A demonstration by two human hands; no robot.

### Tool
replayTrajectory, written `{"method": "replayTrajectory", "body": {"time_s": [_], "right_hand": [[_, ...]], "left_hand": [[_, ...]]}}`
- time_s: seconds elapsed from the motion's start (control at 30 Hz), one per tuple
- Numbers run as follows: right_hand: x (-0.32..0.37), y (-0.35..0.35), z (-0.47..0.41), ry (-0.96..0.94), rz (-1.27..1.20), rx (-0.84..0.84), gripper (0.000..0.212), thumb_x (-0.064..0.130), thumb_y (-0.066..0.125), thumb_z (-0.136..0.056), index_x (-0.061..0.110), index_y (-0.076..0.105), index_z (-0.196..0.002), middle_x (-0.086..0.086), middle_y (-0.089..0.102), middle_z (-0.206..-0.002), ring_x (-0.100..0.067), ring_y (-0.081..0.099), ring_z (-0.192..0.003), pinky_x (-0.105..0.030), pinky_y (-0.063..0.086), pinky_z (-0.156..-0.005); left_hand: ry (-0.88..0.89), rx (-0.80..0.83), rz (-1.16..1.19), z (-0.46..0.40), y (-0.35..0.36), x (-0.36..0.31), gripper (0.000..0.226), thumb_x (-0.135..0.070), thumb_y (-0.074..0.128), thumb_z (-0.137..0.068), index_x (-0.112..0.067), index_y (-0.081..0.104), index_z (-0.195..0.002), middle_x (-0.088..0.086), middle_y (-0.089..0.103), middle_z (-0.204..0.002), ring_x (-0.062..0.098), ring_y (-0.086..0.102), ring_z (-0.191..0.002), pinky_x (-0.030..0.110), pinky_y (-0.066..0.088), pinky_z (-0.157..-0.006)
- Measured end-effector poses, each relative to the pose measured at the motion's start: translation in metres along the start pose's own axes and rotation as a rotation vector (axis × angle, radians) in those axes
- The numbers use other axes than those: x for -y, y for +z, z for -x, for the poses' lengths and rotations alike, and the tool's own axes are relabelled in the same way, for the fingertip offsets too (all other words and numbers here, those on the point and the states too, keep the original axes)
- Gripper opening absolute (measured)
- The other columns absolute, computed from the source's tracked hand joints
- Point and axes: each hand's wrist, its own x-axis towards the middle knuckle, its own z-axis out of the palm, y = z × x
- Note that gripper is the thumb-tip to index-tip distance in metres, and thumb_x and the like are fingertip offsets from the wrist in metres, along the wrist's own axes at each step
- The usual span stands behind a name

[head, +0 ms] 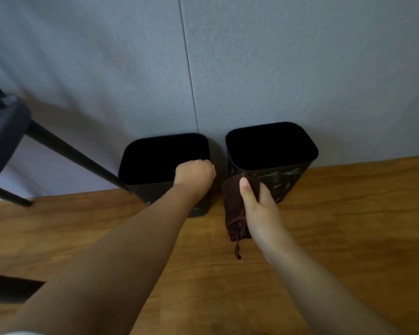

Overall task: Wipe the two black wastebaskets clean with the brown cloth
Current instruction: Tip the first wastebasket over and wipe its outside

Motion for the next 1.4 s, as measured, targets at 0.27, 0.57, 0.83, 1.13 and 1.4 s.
{"method": "replayTrajectory", "body": {"time_s": [0.27, 0.57, 0.83, 1.13, 1.4], "right_hand": [[0.001, -0.003, 0.005, -0.04, 0.013, -0.028, 0.053, 0.053, 0.039, -0.097, 0.023, 0.046, -0.14, 0.006, 0.056, -0.13, -0.013, 0.052, -0.116, -0.013, 0.038, -0.071], [0.011, -0.006, 0.014, -0.143, 0.065, 0.024, 0.055, 0.054, 0.037, -0.097, 0.023, 0.044, -0.141, 0.009, 0.054, -0.125, -0.012, 0.051, -0.118, -0.012, 0.037, -0.072], [0.006, -0.008, 0.028, -0.243, 0.232, 0.052, 0.057, 0.054, 0.041, -0.094, 0.023, 0.043, -0.141, 0.005, 0.055, -0.132, -0.015, 0.051, -0.123, -0.021, 0.037, -0.088], [-0.016, -0.001, 0.042, -0.341, 0.611, 0.152, 0.053, 0.047, 0.05, -0.092, 0.025, 0.041, -0.139, 0.007, 0.055, -0.126, -0.012, 0.054, -0.116, -0.014, 0.041, -0.082], [-0.006, 0.057, 0.071, -0.624, 0.842, 0.269, 0.048, 0.049, 0.048, -0.093, 0.029, 0.045, -0.136, 0.016, 0.037, -0.138, -0.006, 0.047, -0.118, -0.022, 0.04, -0.1]], "left_hand": [[-0.24, -0.429, 0.425, 0.063, 0.006, 0.064, 0.045, -0.037, 0.042, -0.1, -0.016, 0.048, -0.061, 0.0, 0.046, -0.05, 0.016, 0.042, -0.039, 0.03, 0.038, -0.04], [-0.741, -0.349, 1.408, 0.147, -0.007, 0.048, 0.04, -0.04, 0.037, -0.101, -0.013, 0.063, -0.089, 0.007, 0.065, -0.085, 0.021, 0.064, -0.08, 0.036, 0.055, -0.069], [-0.857, -0.233, 1.648, 0.188, 0.028, 0.001, 0.043, -0.043, 0.037, -0.1, -0.013, 0.066, -0.091, 0.015, 0.068, -0.091, 0.029, 0.066, -0.086, 0.043, 0.056, -0.078], [-0.882, -0.166, 1.788, 0.21, 0.047, 0.002, 0.034, -0.032, 0.039, -0.102, -0.015, 0.066, -0.094, 0.009, 0.069, -0.092, 0.023, 0.065, -0.087, 0.035, 0.052, -0.075], [-0.927, -0.126, 1.722, 0.21, 0.059, 0.007, 0.046, -0.047, 0.03, -0.1, -0.017, 0.065, -0.093, 0.007, 0.069, -0.087, 0.021, 0.067, -0.084, 0.033, 0.052, -0.072]]}}
